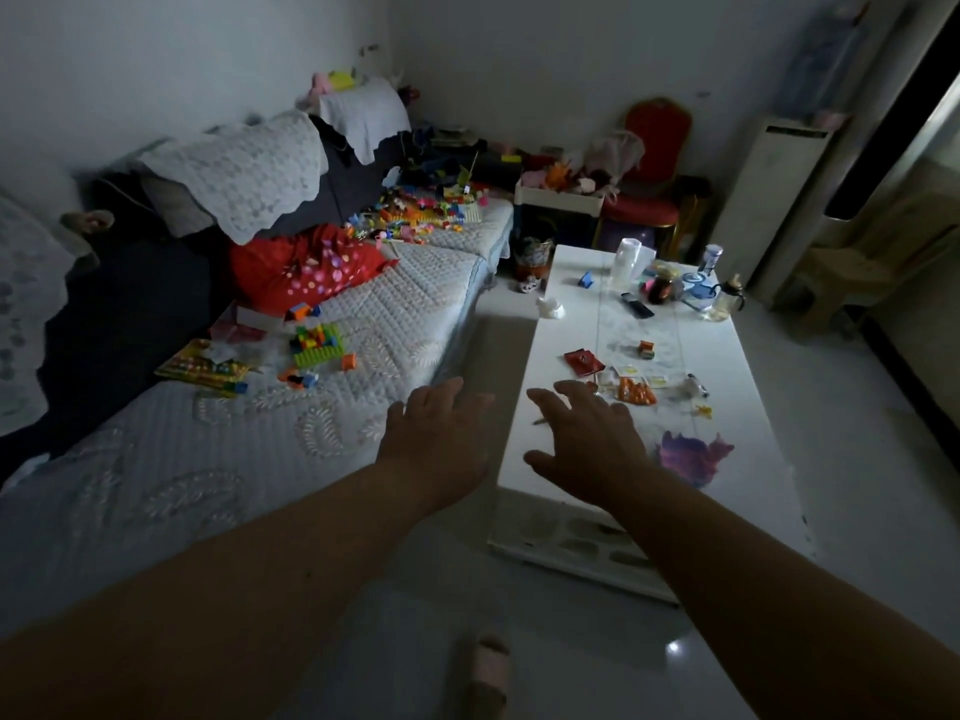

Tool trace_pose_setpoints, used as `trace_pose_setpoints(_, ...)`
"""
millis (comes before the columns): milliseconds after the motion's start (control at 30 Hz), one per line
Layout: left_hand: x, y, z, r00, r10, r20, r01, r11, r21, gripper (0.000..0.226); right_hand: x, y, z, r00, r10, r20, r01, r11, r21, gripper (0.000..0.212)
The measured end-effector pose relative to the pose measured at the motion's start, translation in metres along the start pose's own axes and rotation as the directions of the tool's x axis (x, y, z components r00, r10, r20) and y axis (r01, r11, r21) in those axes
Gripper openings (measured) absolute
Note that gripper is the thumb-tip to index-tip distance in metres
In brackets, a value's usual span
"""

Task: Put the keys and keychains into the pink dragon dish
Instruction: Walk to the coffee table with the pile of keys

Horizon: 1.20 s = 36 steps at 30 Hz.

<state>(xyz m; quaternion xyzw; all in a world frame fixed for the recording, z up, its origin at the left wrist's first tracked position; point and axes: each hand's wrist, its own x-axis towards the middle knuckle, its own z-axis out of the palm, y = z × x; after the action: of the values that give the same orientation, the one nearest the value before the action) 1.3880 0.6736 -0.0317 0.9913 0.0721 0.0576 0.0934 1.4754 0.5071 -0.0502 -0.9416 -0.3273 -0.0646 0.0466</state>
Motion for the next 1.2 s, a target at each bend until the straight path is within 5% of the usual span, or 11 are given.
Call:
trace_pose_setpoints(433,0.312,0.001,0.05,0.979,0.202,0.041,-0.202,0.979,-0.006,0.065,0.226,0.131,0.04,0.994,0.061,0.095,-0.057,0.998,-0.039,0.076)
trace_pose_setpoints(733,0.461,0.07,0.082,0.88,0.456,0.131,-0.449,0.89,-0.082,0.061,0.273,0.24,0.031,0.924,0.372,0.084,-0.369,0.928,-0.046,0.075)
trace_pose_setpoints(1000,0.556,0.131,0.12,0.678,0.724,0.126,-0.701,0.689,-0.183,0.065,0.292,0.291,0.043,0.736,0.677,-0.007,-0.676,0.734,-0.068,0.073)
trace_pose_setpoints(1200,0.614,0.138,0.145,0.443,0.878,0.181,-0.833,0.478,-0.279,0.063,0.321,0.285,0.066,0.506,0.862,0.019,-0.862,0.507,-0.031,0.073)
